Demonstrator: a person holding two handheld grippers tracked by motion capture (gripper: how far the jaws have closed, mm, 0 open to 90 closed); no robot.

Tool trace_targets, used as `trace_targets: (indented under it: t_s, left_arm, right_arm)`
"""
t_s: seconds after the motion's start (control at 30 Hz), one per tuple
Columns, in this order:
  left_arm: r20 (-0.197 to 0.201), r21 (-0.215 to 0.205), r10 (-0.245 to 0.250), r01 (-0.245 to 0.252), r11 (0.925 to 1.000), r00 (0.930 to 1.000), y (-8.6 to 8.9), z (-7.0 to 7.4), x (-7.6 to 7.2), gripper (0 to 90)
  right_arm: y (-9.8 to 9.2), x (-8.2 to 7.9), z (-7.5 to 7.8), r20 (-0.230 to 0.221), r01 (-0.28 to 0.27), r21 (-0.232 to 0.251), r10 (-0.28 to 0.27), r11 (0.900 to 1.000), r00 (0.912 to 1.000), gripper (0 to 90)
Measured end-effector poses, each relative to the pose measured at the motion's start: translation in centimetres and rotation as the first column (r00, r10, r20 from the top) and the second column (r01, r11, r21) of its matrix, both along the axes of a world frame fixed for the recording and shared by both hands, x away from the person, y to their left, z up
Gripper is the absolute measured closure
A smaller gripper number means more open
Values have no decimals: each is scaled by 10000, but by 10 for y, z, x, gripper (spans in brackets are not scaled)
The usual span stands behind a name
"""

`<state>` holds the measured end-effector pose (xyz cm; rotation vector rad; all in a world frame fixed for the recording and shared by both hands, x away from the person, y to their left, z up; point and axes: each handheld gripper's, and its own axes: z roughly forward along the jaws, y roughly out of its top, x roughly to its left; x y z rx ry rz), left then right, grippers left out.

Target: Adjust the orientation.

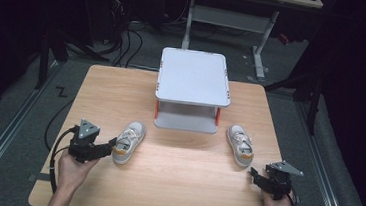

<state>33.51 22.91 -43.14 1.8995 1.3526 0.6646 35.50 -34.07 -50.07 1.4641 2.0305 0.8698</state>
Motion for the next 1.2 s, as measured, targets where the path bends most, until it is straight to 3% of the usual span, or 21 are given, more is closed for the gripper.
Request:
trace_targets:
  t_s: [0.13,0.2,0.37,0.4,0.47,0.57,0.63,0.8,0.93,1.2]
  left_arm:
    - [-520,392,-238,258,9989,9984,-8,-4,13,372]
    - [-973,567,-349,406,9976,9946,-11,-9,21,414]
    - [-1498,661,-486,590,9961,9875,-13,-14,26,518]
    - [-1661,441,-578,659,9968,9844,-13,-15,28,544]
    - [-1715,398,-625,703,9967,9832,-14,-15,29,569]
    - [-1783,431,-776,866,9953,9809,-18,-17,30,674]
    - [-1703,737,-710,845,9937,9828,-21,-18,31,716]
    - [-1543,984,-736,895,9911,9853,-21,-18,28,806]
    - [-1317,1147,-566,720,9908,9897,-23,-18,27,832]
    - [-1093,1025,-586,699,9923,9923,-29,-14,23,852]
  right_arm:
    - [0,0,0,0,0,0,0,10000,10000,358]
    - [0,0,0,0,-1,-1,1,10000,10000,358]
    - [0,0,0,1,-1,-2,1,10000,10000,357]
    - [0,0,0,-1,0,-1,0,10000,10000,357]
    - [0,0,0,-2,-3,-2,3,10000,10000,357]
    - [0,0,0,0,3,-6,-3,10000,10000,357]
    - [0,0,0,-1,-3,-1,3,10000,10000,357]
    - [0,0,0,0,-5,-3,5,10000,10000,356]
    - [0,0,0,0,-1,-3,1,10000,10000,356]
    - [0,0,0,0,-1,-3,1,10000,10000,356]
